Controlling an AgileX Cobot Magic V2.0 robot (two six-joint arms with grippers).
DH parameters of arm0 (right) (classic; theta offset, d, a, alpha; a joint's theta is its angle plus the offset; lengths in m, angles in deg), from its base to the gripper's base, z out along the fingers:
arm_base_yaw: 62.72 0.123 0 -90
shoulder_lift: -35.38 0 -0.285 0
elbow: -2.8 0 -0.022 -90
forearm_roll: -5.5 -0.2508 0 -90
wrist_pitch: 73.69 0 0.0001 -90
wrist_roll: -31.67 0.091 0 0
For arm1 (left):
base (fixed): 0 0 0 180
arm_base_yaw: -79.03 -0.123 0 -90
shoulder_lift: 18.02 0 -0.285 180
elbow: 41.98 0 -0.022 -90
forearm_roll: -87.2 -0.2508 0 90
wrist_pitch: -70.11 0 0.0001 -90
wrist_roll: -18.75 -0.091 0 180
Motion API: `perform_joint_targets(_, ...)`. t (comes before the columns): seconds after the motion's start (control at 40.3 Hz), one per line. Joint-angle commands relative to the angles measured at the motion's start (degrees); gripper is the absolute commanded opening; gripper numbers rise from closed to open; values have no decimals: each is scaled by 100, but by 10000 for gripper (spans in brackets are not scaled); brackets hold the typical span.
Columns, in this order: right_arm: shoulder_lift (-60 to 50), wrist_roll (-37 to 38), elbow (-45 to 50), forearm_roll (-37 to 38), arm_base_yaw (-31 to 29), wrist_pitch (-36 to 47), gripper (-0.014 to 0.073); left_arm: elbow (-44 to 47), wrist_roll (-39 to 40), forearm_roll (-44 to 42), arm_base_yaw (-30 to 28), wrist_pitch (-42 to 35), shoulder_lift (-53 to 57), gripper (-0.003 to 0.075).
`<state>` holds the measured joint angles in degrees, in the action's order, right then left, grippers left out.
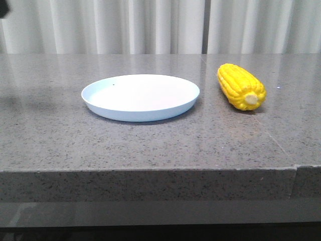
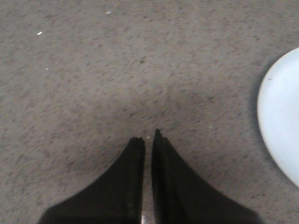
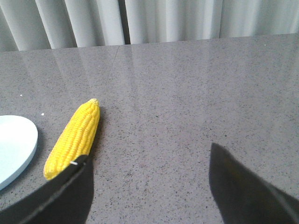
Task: Place corn on plate with both arms
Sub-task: 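Release the plate and raise the left gripper away, then lower the right gripper over the yellow corn and close on it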
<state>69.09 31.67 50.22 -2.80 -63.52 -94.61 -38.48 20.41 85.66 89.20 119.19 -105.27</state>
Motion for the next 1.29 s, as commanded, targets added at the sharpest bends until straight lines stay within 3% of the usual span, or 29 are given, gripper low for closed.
perform_joint_targets(0.0,49,-62,-216,-22,16,433,549,402,64,-11,-232,-597,727,-20)
perform_joint_targets(0.372,49,-62,-216,-22,16,437,549,3296,64,33,-369,-2682,3798,-20)
perform_joint_targets(0.545,49,-62,-216,-22,16,521,549,4320,64,33,-369,-3078,5471,-20)
perform_joint_targets(0.719,49,-62,-216,-33,22,625,549,4748,64,33,-369,-3086,6628,-20)
perform_joint_targets(0.893,349,-62,-423,-33,22,376,549,4809,64,-84,-369,-3123,7113,-20)
perform_joint_targets(1.091,2003,-62,-1663,-101,44,-653,549,4809,64,-84,-369,-3164,7118,-20)
perform_joint_targets(1.264,3612,-62,-2746,-923,386,-1532,549,4809,64,-84,-369,-3164,7118,-20)
